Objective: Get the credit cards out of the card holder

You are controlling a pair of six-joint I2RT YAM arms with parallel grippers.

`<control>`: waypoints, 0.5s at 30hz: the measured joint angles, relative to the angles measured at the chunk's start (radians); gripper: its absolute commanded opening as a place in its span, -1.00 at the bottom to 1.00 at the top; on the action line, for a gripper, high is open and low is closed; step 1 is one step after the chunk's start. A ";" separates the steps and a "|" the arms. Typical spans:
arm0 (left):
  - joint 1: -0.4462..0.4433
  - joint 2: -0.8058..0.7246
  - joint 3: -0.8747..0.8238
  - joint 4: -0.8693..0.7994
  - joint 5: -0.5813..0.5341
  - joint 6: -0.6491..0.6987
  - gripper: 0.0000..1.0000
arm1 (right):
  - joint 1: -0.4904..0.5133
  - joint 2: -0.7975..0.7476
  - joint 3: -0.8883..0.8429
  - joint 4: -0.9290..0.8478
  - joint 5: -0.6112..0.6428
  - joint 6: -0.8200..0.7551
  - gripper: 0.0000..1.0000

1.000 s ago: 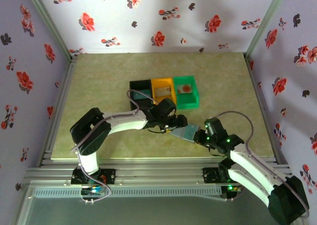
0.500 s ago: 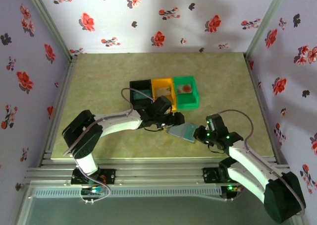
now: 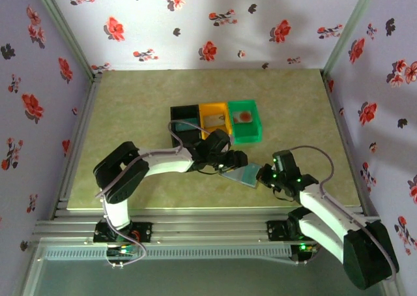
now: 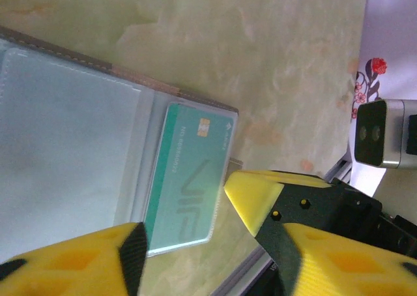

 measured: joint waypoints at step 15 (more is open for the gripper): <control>-0.015 0.095 0.049 0.016 0.033 0.021 -0.19 | -0.008 -0.001 -0.037 0.038 0.003 0.018 -0.94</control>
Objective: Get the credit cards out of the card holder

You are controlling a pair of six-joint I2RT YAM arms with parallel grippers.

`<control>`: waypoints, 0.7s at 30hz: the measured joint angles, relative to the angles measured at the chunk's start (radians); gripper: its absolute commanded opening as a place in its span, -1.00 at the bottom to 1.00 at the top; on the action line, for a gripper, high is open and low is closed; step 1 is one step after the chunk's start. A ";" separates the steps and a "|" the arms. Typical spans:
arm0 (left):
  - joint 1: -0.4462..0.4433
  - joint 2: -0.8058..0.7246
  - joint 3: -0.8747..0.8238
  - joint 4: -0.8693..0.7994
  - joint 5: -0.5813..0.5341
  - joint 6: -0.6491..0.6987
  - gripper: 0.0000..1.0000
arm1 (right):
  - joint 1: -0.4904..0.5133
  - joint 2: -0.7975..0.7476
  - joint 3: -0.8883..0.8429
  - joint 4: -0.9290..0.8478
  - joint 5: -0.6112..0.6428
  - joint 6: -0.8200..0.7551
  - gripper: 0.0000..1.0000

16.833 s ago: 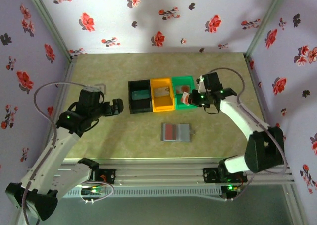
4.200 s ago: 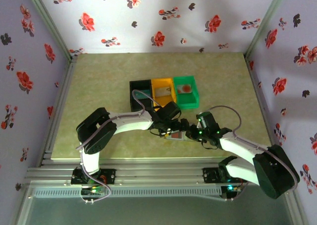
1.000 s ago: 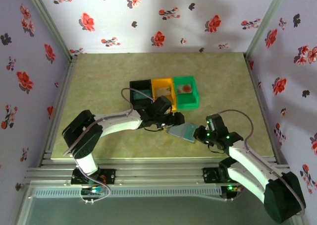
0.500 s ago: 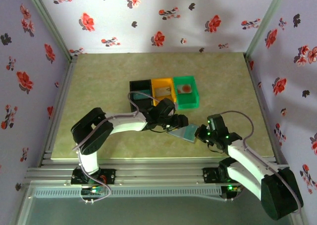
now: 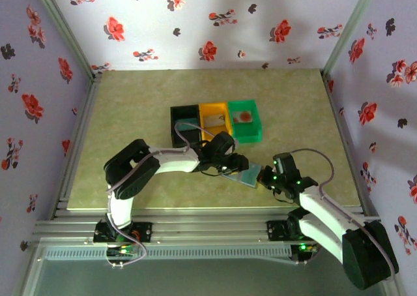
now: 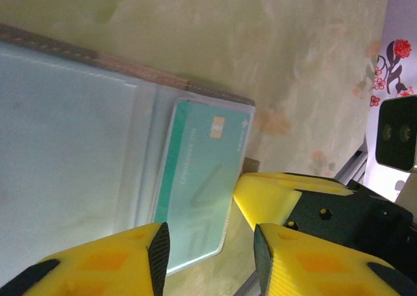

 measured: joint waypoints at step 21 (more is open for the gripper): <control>-0.006 0.053 0.031 -0.045 -0.012 0.068 -0.28 | -0.001 0.000 0.000 0.000 0.000 0.000 -0.97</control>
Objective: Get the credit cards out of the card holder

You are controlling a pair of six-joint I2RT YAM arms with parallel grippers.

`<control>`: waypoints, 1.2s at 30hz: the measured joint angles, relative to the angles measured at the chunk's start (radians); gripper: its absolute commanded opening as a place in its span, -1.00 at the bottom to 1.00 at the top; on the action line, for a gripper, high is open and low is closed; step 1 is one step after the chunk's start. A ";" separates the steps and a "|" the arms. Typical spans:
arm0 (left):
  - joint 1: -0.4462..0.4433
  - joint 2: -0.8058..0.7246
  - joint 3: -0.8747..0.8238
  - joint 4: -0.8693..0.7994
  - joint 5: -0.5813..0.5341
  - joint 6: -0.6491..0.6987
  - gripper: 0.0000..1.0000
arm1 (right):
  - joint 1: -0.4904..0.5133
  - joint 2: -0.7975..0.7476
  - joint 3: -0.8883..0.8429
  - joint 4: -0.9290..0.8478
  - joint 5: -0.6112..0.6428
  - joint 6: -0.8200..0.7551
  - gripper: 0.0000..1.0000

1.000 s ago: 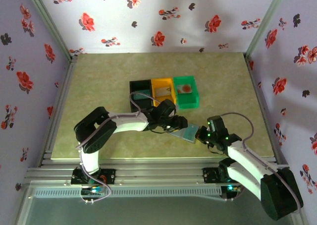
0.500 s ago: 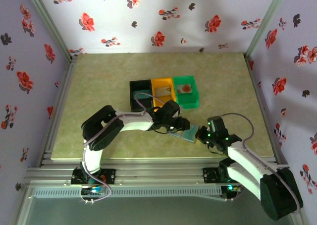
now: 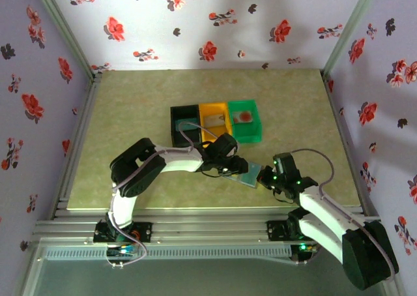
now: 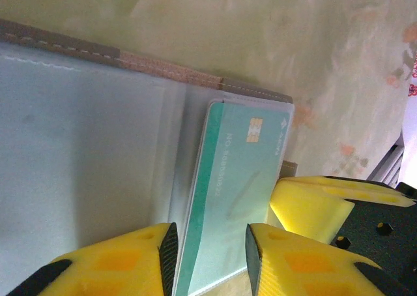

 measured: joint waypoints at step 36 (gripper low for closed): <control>0.003 0.034 -0.069 0.179 0.008 0.056 -1.00 | -0.012 0.051 0.000 0.053 0.001 0.000 -1.00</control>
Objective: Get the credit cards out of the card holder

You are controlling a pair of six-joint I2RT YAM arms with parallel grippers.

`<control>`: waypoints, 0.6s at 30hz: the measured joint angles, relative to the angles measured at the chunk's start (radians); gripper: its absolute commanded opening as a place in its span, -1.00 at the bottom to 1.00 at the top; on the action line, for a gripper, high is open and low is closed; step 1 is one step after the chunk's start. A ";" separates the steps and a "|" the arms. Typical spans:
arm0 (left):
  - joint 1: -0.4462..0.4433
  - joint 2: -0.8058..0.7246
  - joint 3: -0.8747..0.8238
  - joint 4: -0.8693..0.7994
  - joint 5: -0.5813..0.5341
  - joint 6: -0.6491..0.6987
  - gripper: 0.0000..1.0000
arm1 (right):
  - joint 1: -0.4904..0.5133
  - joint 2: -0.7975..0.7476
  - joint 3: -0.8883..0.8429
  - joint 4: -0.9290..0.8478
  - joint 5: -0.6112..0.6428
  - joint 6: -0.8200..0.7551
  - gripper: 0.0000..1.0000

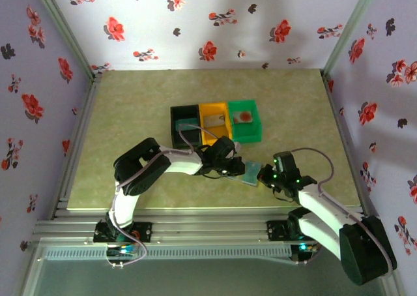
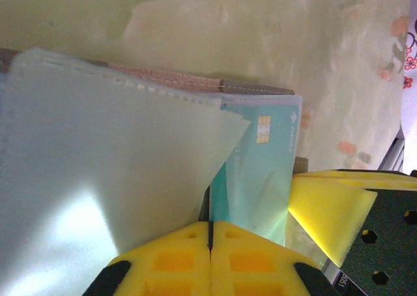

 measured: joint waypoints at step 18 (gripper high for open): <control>0.001 -0.034 -0.111 0.162 0.000 0.000 -1.00 | -0.003 0.000 0.000 0.004 -0.002 0.000 -1.00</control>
